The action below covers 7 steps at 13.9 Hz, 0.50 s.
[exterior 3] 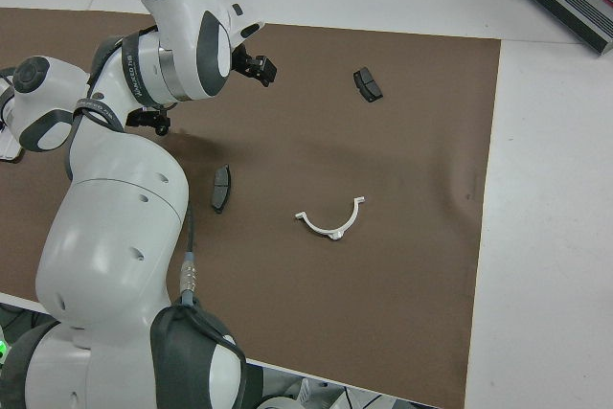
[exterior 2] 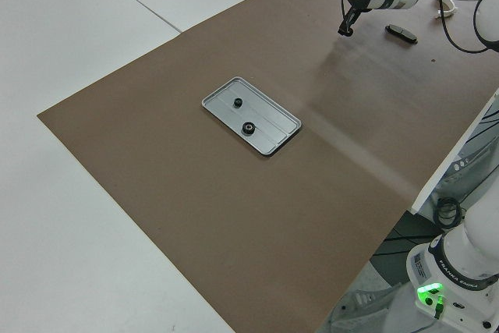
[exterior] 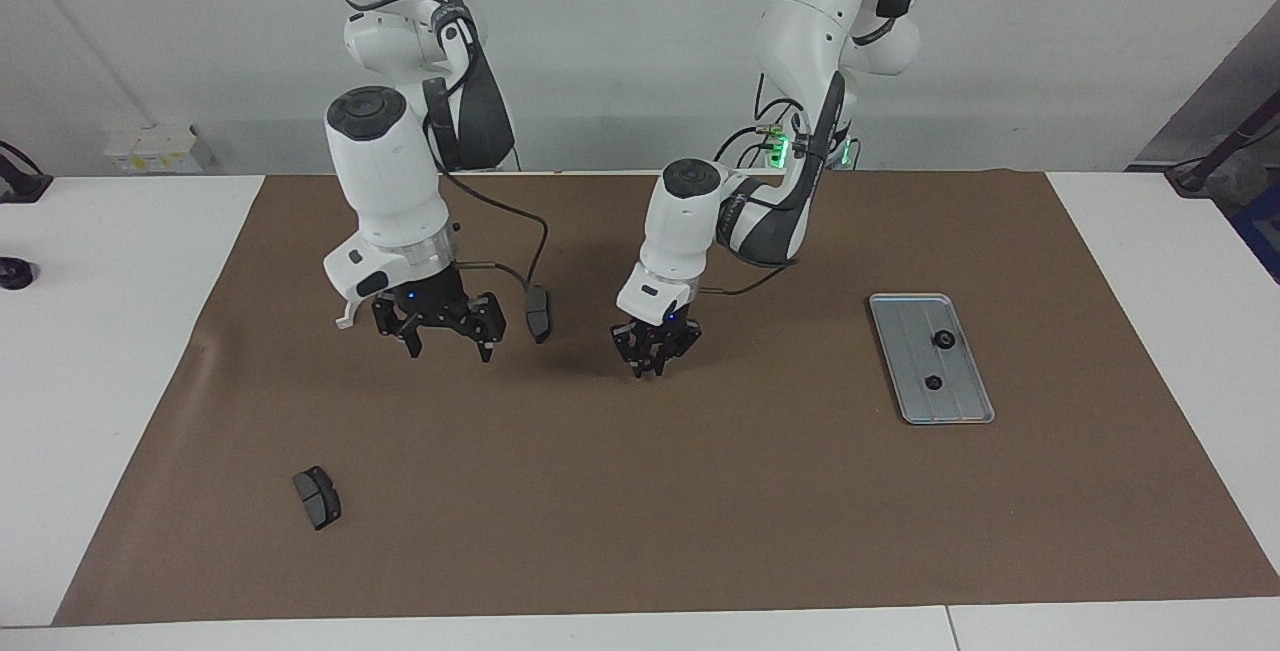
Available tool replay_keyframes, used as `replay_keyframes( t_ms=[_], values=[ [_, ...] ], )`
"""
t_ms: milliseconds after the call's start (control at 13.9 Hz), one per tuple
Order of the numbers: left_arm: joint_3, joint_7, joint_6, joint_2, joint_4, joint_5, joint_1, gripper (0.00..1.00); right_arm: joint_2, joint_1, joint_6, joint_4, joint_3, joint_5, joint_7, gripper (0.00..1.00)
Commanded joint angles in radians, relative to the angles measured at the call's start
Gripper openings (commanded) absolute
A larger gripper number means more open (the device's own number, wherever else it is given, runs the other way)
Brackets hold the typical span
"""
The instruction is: Place bearing gear from tray to pile
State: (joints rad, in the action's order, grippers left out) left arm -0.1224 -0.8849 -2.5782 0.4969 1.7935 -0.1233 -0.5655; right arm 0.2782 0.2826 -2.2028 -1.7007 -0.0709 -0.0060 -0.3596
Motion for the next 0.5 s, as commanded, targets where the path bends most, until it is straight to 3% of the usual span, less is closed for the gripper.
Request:
replay_keyframes(
  t_ms=[0, 72, 144, 359, 431],
  values=[
    [0.018, -0.025, -0.043, -0.015, 0.038, -0.024, -0.013, 0.42, 0.039, 0.010, -0.050, 0.032, -0.001, -0.009, -0.032, 1.00],
    [0.018, -0.025, -0.042, -0.015, 0.038, -0.024, -0.013, 0.84, 0.051, 0.013, -0.070, 0.032, -0.001, -0.009, -0.032, 1.00],
    [0.018, -0.026, -0.031, -0.017, 0.035, -0.024, -0.013, 1.00, 0.067, 0.015, -0.090, 0.032, -0.001, -0.009, -0.032, 1.00],
    [0.024, -0.057, 0.061, -0.037, 0.003, -0.024, -0.004, 1.00, 0.091, 0.023, -0.135, 0.032, -0.001, -0.006, -0.035, 1.00],
    [0.026, -0.054, 0.100, -0.082, 0.007, -0.022, 0.012, 1.00, 0.098, 0.024, -0.155, 0.032, -0.001, -0.005, -0.048, 1.00]
  ],
)
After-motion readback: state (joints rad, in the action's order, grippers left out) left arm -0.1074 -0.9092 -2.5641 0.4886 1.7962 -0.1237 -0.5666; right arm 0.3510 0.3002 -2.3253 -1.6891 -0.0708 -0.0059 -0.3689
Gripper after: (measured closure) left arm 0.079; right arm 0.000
